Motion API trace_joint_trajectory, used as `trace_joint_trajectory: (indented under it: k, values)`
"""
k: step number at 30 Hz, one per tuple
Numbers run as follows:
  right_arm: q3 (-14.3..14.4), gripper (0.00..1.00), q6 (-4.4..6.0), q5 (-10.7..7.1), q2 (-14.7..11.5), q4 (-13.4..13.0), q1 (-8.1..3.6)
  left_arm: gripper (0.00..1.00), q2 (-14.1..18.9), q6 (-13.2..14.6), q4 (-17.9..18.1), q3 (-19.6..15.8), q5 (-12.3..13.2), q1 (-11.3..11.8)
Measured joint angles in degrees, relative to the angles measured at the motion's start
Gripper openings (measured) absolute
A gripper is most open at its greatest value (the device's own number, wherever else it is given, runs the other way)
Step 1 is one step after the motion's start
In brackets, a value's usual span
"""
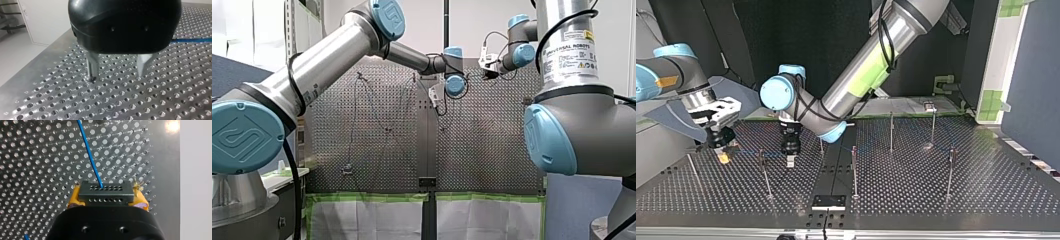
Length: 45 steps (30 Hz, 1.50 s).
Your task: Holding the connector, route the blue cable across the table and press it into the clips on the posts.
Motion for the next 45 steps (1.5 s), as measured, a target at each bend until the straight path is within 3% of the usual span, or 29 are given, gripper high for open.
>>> trace_joint_trajectory:
  k: [12, 19, 30, 38, 45]
  values:
    - [0.0, 0.00, 0.00, 0.00, 0.1, 0.0, 0.00, 1.00, 0.8, -2.2, -5.2, 0.4, 0.3, -0.2]
    - [0.0, 0.00, 0.00, -0.01, 0.2, 0.0, 0.02, 1.00, 4.2, -4.5, -8.6, -2.1, 3.4, -1.1]
    - [0.0, 0.00, 0.00, -0.17, 0.2, 0.1, 0.01, 1.00, 10.6, -4.0, -3.5, -8.4, 9.2, -1.8]
    - [0.0, 0.00, 0.00, -0.18, 0.2, 0.1, 0.07, 1.00, 15.6, -3.1, 0.1, -13.5, 5.8, -1.0]
    - [0.0, 0.00, 0.00, -0.17, 0.3, 0.1, 0.32, 1.00, 19.9, -2.2, 1.1, -17.7, 3.5, -0.8]
